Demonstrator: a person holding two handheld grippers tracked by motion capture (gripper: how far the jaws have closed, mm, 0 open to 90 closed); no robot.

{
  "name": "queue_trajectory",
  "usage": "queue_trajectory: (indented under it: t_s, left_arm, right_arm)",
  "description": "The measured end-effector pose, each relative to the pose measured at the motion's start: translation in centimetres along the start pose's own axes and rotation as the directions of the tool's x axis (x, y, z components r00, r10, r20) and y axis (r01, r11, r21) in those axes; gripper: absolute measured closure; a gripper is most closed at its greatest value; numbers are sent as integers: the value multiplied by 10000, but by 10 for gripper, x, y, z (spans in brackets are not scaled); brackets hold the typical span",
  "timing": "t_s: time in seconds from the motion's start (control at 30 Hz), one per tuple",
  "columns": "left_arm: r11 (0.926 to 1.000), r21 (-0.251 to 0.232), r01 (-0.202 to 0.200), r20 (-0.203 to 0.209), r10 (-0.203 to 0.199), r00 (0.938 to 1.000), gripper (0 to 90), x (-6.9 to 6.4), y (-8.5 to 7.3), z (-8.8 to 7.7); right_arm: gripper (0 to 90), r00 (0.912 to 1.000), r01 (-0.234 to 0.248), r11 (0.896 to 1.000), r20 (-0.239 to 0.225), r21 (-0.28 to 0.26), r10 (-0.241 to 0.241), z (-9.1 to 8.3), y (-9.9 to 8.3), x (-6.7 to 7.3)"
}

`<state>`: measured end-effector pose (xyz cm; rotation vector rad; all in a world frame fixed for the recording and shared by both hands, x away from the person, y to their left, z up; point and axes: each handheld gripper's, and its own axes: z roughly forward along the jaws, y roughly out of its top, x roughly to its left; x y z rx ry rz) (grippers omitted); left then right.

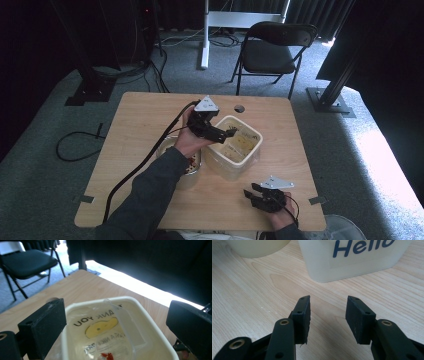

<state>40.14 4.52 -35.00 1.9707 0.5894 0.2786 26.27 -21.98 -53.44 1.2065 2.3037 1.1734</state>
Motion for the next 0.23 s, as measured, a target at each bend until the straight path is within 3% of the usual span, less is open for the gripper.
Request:
queue_trajectory:
  t_s: [0.23]
  left_arm:
    - [9972,-701,-261,-737,209,9971,44,-6,1,-48]
  right_arm:
    - [499,9998,-124,9999,165,-88,126,-1,2,-5]
